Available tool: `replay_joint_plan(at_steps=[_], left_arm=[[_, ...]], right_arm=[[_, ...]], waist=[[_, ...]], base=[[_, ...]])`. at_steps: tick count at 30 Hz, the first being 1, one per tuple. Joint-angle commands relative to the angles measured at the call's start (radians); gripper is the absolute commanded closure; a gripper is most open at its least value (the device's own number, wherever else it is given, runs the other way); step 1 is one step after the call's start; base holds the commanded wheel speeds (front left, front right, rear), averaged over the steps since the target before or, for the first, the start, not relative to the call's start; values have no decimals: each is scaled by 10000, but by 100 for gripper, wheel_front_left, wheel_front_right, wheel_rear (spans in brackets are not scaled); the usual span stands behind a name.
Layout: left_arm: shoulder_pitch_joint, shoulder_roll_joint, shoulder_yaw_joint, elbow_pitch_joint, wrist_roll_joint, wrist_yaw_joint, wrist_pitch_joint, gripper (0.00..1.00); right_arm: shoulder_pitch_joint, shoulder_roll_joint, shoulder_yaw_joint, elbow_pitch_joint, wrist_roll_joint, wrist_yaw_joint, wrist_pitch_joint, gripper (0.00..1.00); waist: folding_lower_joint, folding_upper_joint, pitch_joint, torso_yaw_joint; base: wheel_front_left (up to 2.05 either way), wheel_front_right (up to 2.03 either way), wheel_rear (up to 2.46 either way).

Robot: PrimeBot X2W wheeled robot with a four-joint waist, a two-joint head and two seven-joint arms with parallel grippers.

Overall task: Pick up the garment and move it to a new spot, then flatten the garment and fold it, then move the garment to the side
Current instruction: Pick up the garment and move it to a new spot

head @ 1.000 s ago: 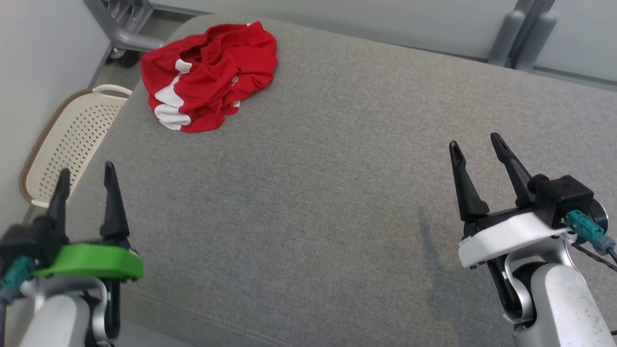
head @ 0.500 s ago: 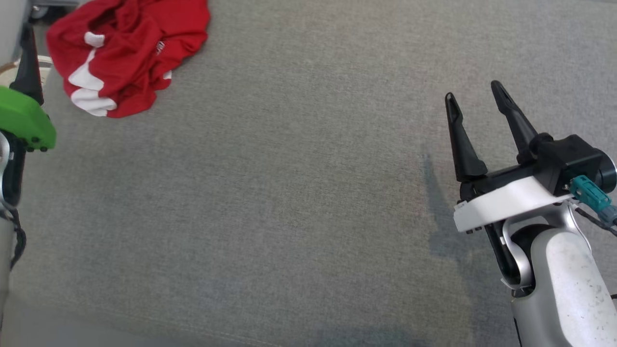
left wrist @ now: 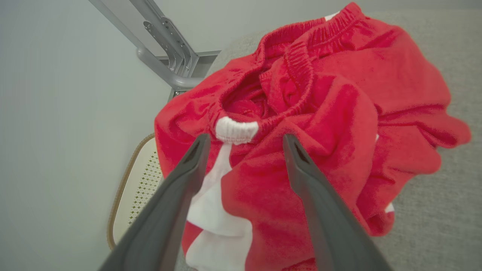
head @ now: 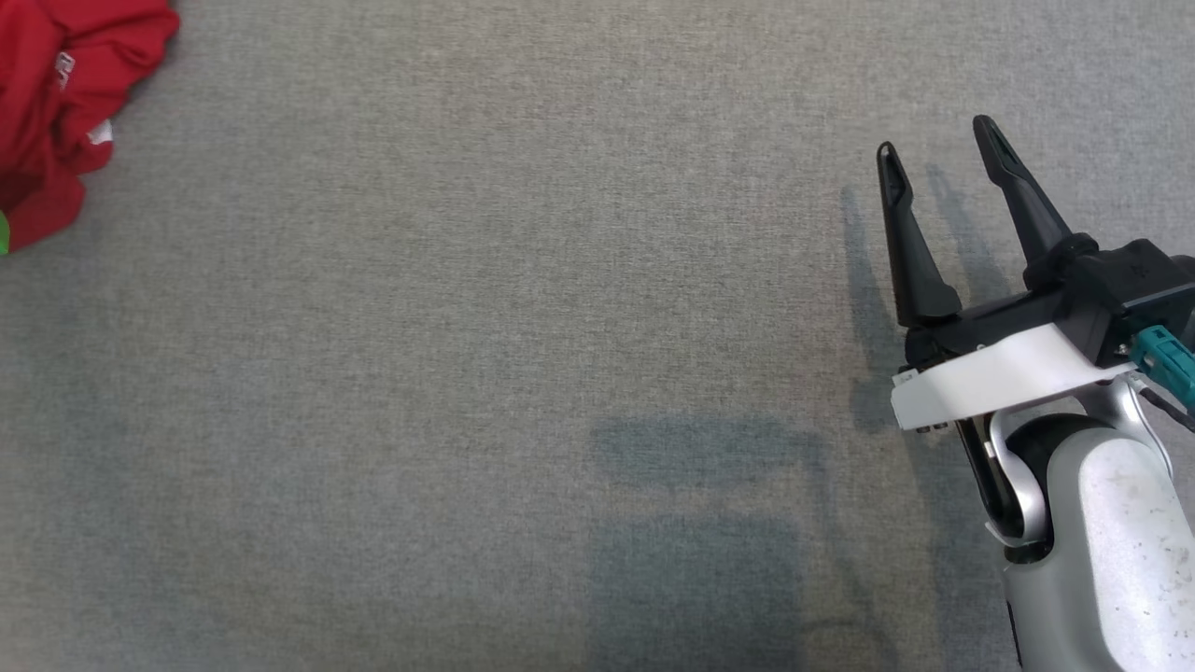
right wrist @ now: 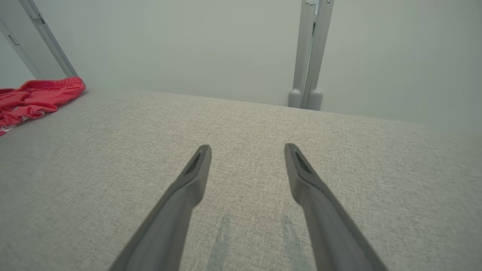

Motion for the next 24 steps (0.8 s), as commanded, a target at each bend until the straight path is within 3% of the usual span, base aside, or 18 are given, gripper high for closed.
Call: replay_joint_plan(at_steps=[1, 12, 13, 14, 15, 16, 24], left_arm=[[-205, 95, 55, 149, 27, 52, -64, 0], [-575, 112, -19, 1576, 14, 116, -574, 0], [-571, 108, -35, 1687, 20, 138, -594, 20], [-580, 110, -58, 1779, 25, 135, -631, 59], [-613, 134, -68, 1870, 33, 136, -670, 83], [-642, 163, -82, 1952, 56, 155, -745, 100], [-966, 664, -474, 2237, 513, 148, -1345, 100]], right_arm=[[-116, -27, -29, -82, -82, 1, -5, 0], [-181, -103, 72, -56, -29, 1, -130, 0], [-189, -109, 94, -56, -14, 1, -133, 0], [-193, -125, 115, -63, 5, 1, -127, 0], [-204, -144, 115, -79, 19, 1, -142, 0], [-210, -158, 106, -90, 26, -1, -175, 0], [-62, -104, -9, 199, 111, 1, -449, 0]], waist=[[-2, 108, 543, -532], [-2, 108, 628, -703], [-2, 108, 632, -720], [-2, 108, 633, -738], [-2, 108, 636, -756], [-2, 108, 631, -769], [-2, 108, 153, -739]], base=[[0, 0, 0], [0, 0, 0], [0, 0, 0], [0, 0, 0], [0, 0, 0], [0, 0, 0], [0, 0, 0]])
